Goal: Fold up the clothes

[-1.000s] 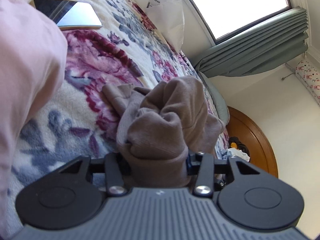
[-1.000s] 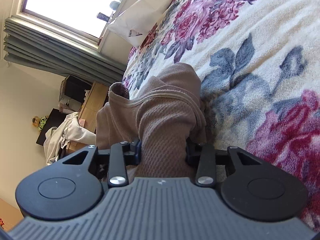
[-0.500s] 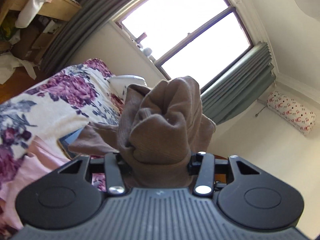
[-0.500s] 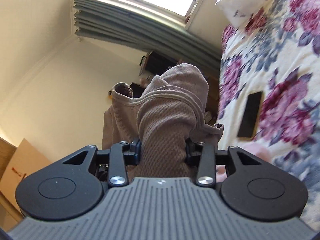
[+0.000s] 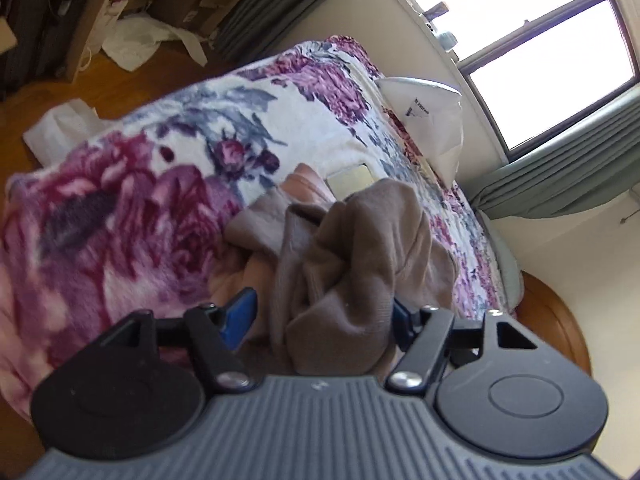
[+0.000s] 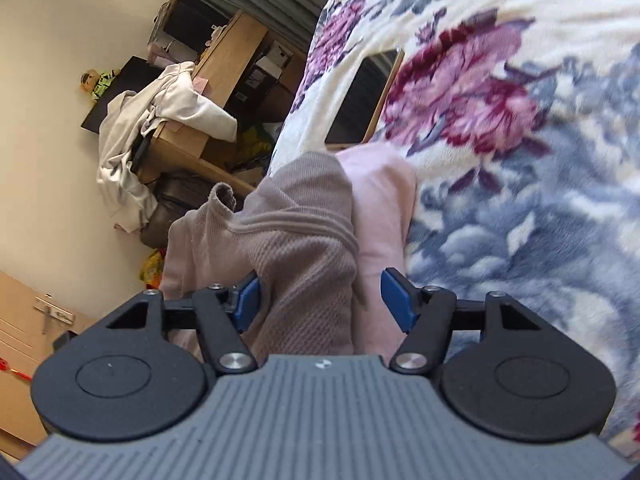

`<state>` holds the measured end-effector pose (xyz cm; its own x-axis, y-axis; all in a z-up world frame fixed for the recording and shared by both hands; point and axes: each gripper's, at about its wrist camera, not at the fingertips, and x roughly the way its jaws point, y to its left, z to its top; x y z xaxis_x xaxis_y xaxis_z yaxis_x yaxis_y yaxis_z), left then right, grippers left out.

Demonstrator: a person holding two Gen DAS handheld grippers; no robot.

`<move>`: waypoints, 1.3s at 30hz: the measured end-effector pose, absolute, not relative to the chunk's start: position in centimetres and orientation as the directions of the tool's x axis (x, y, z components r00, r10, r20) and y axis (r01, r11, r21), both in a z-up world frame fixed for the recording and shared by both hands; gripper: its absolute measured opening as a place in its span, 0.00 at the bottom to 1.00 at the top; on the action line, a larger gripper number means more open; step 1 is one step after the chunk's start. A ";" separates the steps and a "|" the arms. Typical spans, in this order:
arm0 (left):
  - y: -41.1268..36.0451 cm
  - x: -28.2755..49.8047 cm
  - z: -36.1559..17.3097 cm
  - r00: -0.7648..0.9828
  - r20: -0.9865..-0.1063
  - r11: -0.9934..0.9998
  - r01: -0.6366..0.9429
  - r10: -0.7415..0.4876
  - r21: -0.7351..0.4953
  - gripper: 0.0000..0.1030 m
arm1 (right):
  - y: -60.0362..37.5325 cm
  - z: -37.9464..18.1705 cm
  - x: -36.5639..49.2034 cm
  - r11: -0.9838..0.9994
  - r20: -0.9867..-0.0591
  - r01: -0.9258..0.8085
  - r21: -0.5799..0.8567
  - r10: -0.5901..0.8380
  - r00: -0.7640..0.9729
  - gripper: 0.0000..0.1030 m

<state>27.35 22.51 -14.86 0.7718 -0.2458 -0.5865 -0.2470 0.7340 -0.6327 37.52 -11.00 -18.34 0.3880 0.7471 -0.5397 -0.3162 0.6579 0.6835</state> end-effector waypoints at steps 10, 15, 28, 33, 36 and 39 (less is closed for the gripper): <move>17.6 23.9 -9.1 0.904 -0.417 0.965 -0.186 0.094 -0.186 0.56 | -5.3 -15.1 33.6 0.722 -0.374 -0.611 0.325 0.691 0.619 0.36; 15.4 26.5 -12.0 0.903 -0.427 0.968 -0.060 -0.052 -0.243 0.36 | -3.0 -17.2 34.4 0.743 -0.467 -0.619 0.254 0.655 0.594 0.33; 20.2 30.3 -16.2 0.818 -0.575 0.892 -0.251 -0.012 -0.376 0.36 | -2.3 -15.8 36.4 0.733 -0.396 -0.618 0.284 0.677 0.621 0.33; 20.3 30.8 -16.1 0.796 -0.605 0.891 -0.257 -0.024 -0.373 0.36 | -1.5 -15.2 36.1 0.725 -0.363 -0.623 0.295 0.688 0.629 0.33; 20.1 30.8 -16.2 0.791 -0.611 0.893 -0.257 -0.026 -0.370 0.36 | -0.5 -16.7 36.4 0.755 -0.434 -0.604 0.257 0.648 0.626 0.32; 19.9 30.5 -15.9 0.794 -0.607 0.894 -0.254 -0.026 -0.370 0.36 | -0.6 -17.3 36.3 0.767 -0.439 -0.597 0.237 0.633 0.638 0.32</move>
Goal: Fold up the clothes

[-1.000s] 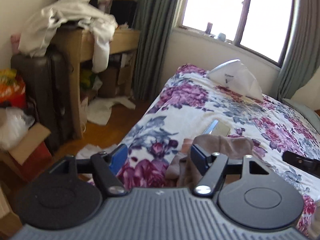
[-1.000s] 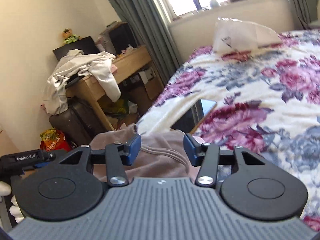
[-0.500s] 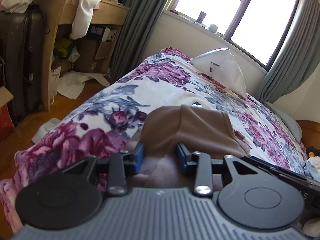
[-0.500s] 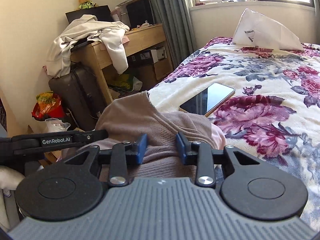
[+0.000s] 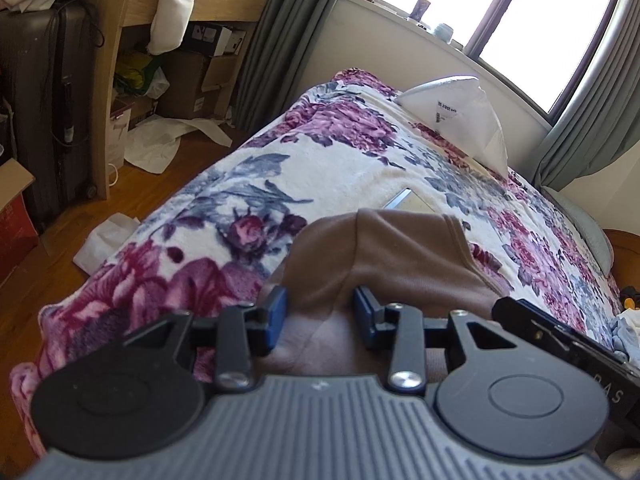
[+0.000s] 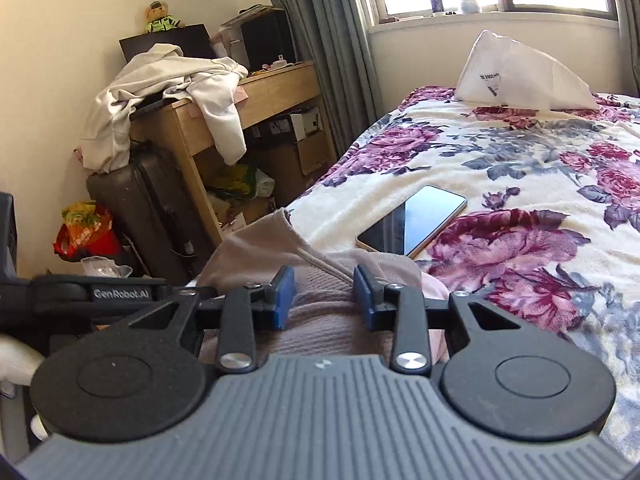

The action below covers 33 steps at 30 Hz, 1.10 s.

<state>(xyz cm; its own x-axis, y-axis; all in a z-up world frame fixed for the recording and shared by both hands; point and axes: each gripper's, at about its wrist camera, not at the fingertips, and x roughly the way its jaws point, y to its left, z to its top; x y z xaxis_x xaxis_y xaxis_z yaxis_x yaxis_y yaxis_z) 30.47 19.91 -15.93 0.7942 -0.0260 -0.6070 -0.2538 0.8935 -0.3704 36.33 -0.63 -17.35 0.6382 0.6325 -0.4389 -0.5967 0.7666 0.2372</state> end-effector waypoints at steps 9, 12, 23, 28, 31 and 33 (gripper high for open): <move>18.9 30.0 -14.0 0.798 -0.602 0.912 -0.261 0.020 -0.316 0.36 | -0.7 -15.8 36.1 0.771 -0.413 -0.592 0.235 0.630 0.657 0.33; 18.6 30.2 -14.1 0.794 -0.607 0.922 -0.257 0.030 -0.291 0.36 | -0.3 -17.0 36.4 0.785 -0.451 -0.581 0.216 0.608 0.653 0.33; 18.0 28.1 -12.9 0.902 -0.423 0.920 -0.237 0.088 -0.314 0.36 | -0.5 -17.0 36.2 0.782 -0.446 -0.581 0.224 0.613 0.653 0.34; 16.8 27.2 -14.7 0.966 -0.246 0.946 -0.150 0.078 -0.286 0.27 | -1.0 -17.7 36.2 0.785 -0.450 -0.579 0.222 0.609 0.653 0.34; 16.2 28.0 -16.2 0.969 -0.240 0.958 -0.121 0.057 -0.260 0.23 | -1.0 -17.6 36.1 0.785 -0.446 -0.583 0.210 0.607 0.657 0.34; 16.2 28.7 -17.1 0.961 -0.269 0.958 -0.133 0.061 -0.256 0.23 | -1.1 -17.7 36.2 0.787 -0.440 -0.580 0.208 0.605 0.664 0.34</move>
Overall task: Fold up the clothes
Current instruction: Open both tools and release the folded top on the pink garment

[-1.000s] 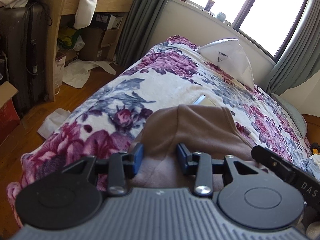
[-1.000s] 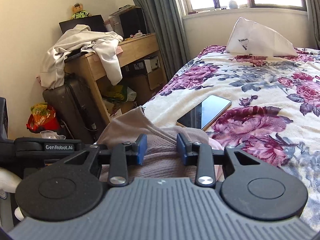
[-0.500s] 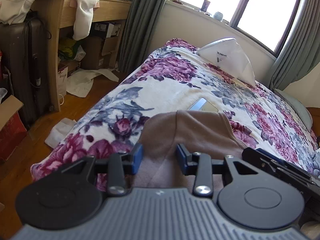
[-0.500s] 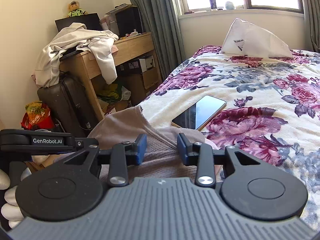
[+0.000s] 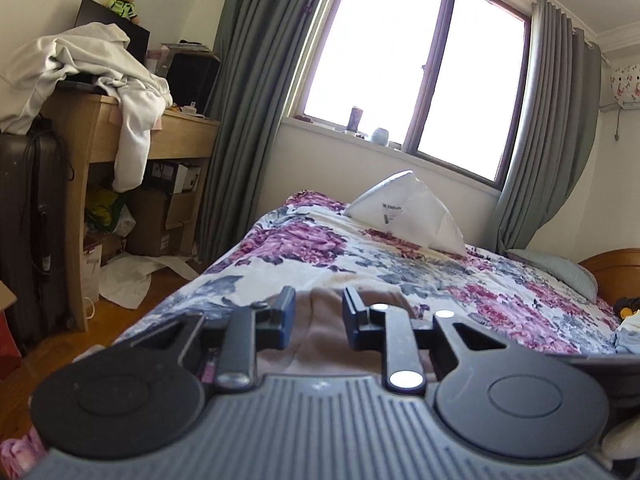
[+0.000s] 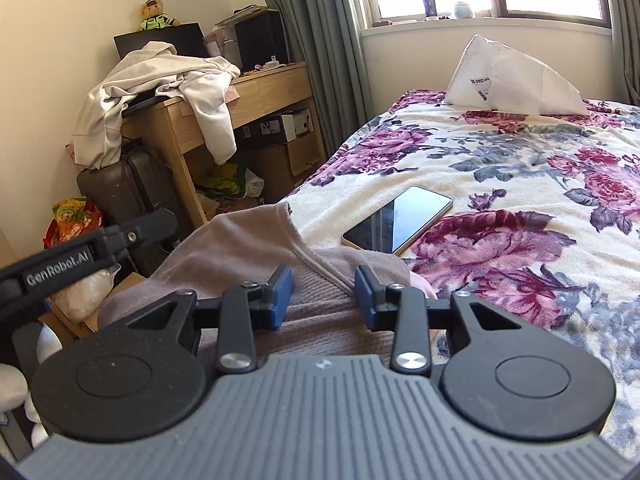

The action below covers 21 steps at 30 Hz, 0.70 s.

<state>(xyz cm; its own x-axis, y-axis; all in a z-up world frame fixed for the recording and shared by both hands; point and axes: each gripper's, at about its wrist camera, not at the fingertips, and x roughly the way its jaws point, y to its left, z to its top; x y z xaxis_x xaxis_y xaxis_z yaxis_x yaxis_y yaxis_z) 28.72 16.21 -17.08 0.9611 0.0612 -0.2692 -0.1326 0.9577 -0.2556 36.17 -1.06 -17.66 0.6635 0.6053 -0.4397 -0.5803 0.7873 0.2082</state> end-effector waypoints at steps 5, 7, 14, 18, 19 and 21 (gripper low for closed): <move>17.9 28.9 -18.5 0.948 -0.311 0.941 -0.164 0.068 -0.296 0.25 | -2.0 -18.3 36.8 0.806 -0.429 -0.559 0.192 0.582 0.691 0.39; 17.9 28.7 -18.3 0.948 -0.309 0.947 -0.163 0.073 -0.276 0.26 | -2.6 -18.4 37.1 0.817 -0.426 -0.542 0.199 0.570 0.703 0.39; 18.4 29.1 -17.9 0.928 -0.350 0.940 -0.227 0.129 -0.256 0.31 | -3.7 -16.8 35.6 0.789 -0.332 -0.534 0.305 0.613 0.717 0.39; 18.5 29.1 -17.8 0.916 -0.368 0.940 -0.253 0.158 -0.228 0.35 | -2.8 -17.0 35.7 0.777 -0.362 -0.562 0.284 0.629 0.688 0.39; 18.6 29.0 -17.8 0.913 -0.374 0.940 -0.259 0.164 -0.222 0.35 | -2.3 -17.6 36.1 0.790 -0.405 -0.553 0.263 0.611 0.680 0.39; 18.8 28.9 -18.1 0.908 -0.388 0.939 -0.258 0.155 -0.227 0.35 | -2.3 -18.5 36.7 0.799 -0.431 -0.537 0.272 0.600 0.674 0.41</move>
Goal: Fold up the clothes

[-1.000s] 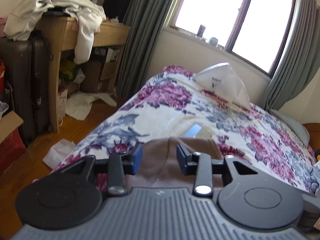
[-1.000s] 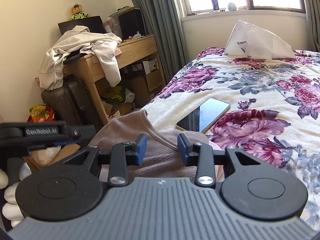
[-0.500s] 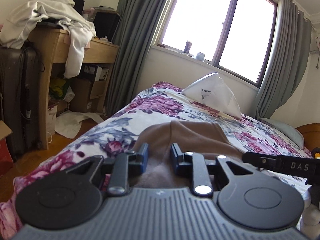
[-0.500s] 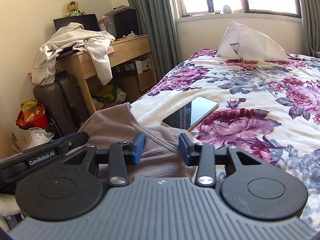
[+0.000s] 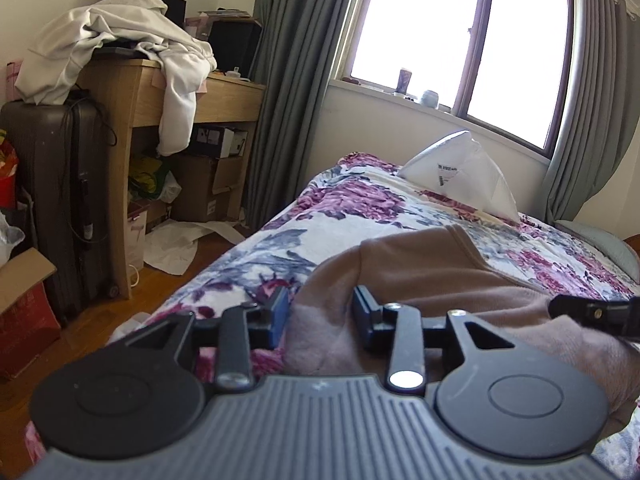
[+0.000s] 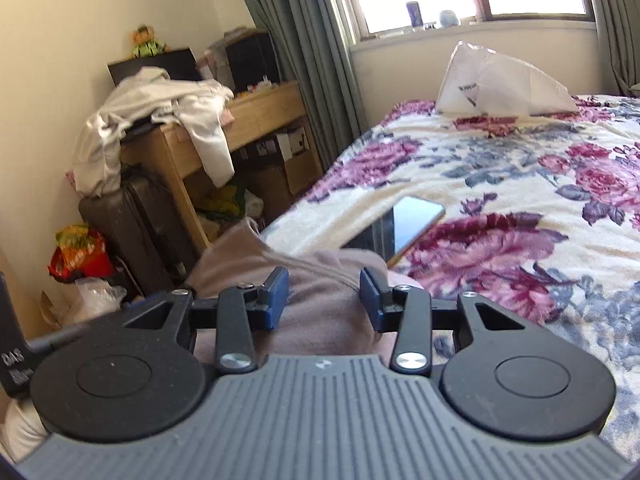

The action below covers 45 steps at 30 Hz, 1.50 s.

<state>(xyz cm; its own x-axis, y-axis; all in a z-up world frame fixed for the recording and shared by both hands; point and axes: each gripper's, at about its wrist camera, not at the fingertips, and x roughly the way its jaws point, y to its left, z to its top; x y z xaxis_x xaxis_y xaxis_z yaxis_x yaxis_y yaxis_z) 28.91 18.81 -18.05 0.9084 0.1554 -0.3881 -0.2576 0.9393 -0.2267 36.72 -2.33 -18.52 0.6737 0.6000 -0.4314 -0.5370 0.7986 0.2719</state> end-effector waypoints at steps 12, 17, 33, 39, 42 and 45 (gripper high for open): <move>19.0 27.3 -14.7 0.886 -0.453 0.944 -0.231 0.104 -0.235 0.51 | -5.6 -15.7 37.0 0.825 -0.485 -0.463 0.324 0.565 0.668 0.48; 16.7 25.5 -10.9 0.862 -0.495 0.954 -0.231 0.110 -0.190 0.66 | -8.1 -12.3 35.4 0.852 -0.540 -0.419 0.315 0.524 0.659 0.54; 1.5 21.1 -2.9 0.804 -0.583 0.991 0.055 -0.114 -0.118 0.89 | -17.8 -3.7 27.3 0.935 -0.600 -0.269 0.233 0.356 0.717 0.77; -1.5 19.9 -1.1 0.800 -0.591 0.994 0.074 -0.104 -0.074 0.96 | -21.0 -2.2 24.5 0.948 -0.581 -0.226 0.226 0.317 0.750 0.82; -2.7 19.3 -0.5 0.801 -0.591 0.995 0.083 -0.099 -0.055 0.98 | -21.8 -1.5 23.3 0.959 -0.578 -0.207 0.196 0.283 0.765 0.88; -3.8 18.7 -0.2 0.800 -0.594 0.996 0.086 -0.090 -0.035 1.00 | -22.6 -0.8 22.2 0.963 -0.573 -0.203 0.178 0.269 0.775 0.91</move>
<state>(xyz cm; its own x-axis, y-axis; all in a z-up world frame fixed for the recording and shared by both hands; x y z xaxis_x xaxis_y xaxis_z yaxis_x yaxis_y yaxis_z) 18.72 -3.78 -0.19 0.7996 -0.0897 -0.5938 0.0858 0.9957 -0.0349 22.24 -22.59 -0.84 0.7745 0.2688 -0.5726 -0.2030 0.9629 0.1776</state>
